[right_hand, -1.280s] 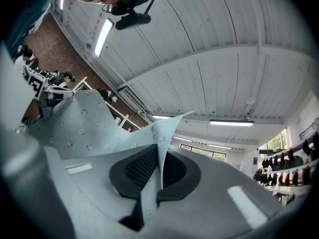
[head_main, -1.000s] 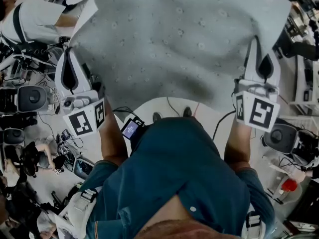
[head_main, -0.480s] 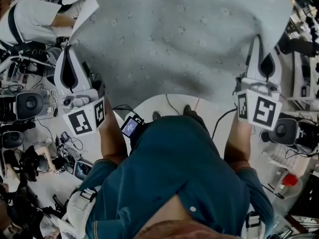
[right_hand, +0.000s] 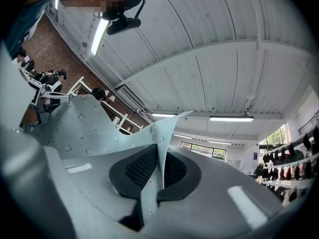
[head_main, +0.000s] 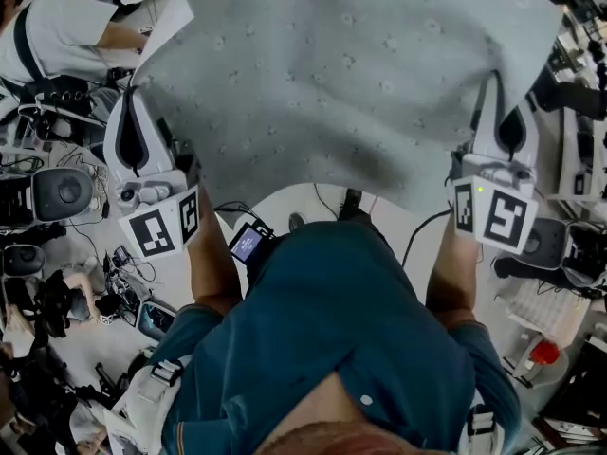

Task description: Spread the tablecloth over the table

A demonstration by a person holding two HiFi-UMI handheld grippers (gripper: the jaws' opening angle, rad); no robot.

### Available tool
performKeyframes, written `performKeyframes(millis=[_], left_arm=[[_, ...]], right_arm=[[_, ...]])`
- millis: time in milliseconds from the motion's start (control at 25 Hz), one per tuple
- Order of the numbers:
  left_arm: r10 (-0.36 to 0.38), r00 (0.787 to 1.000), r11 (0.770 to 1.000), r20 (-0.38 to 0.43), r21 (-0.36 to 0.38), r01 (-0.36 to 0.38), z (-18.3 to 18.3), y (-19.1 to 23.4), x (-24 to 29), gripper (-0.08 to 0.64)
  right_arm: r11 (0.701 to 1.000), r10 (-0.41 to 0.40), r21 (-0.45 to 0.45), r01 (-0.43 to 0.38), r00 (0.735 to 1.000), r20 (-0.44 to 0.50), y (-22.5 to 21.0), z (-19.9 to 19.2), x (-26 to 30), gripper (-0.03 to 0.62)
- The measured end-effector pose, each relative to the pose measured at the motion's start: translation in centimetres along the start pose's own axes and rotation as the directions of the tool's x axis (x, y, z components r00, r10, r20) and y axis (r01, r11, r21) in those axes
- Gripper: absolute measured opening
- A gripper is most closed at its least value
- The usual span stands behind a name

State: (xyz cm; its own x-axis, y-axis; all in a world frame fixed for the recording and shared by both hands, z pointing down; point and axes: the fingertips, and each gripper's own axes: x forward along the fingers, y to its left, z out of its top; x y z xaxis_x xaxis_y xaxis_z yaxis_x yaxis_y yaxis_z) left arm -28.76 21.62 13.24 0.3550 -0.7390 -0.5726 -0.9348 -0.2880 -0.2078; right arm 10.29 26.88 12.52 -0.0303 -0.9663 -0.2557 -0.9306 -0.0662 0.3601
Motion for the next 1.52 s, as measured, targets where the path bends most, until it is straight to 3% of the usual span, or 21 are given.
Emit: performKeyframes(millis=[560,1040,1320,1520], left_arm=[[0.106,0.993,0.991,-0.043,0.089,-0.102,-2.5,-4.0,5.6,0.002],[0.207,0.976,0.966,-0.068,0.171,-0.193,-3.4,-7.7,8.2,0.002],[0.218,0.973,0.961,-0.077,0.19,-0.2,-4.2,-10.9,11.3,0.002],[0.201,0.975,0.967,-0.094,0.18,-0.182,-5.7,-10.2,12.4,0.002]], right_arm=[[0.989,0.127,0.073,-0.131,0.99,0.06,-5.3,-5.1,9.2,0.014],[0.963,0.236,0.105,-0.248,0.965,0.119,-9.1,-8.4,14.8,0.014],[0.953,0.256,0.133,-0.273,0.958,0.131,-12.2,-10.7,17.4,0.014],[0.956,0.248,0.13,-0.261,0.963,0.11,-11.8,-11.1,18.4,0.014]])
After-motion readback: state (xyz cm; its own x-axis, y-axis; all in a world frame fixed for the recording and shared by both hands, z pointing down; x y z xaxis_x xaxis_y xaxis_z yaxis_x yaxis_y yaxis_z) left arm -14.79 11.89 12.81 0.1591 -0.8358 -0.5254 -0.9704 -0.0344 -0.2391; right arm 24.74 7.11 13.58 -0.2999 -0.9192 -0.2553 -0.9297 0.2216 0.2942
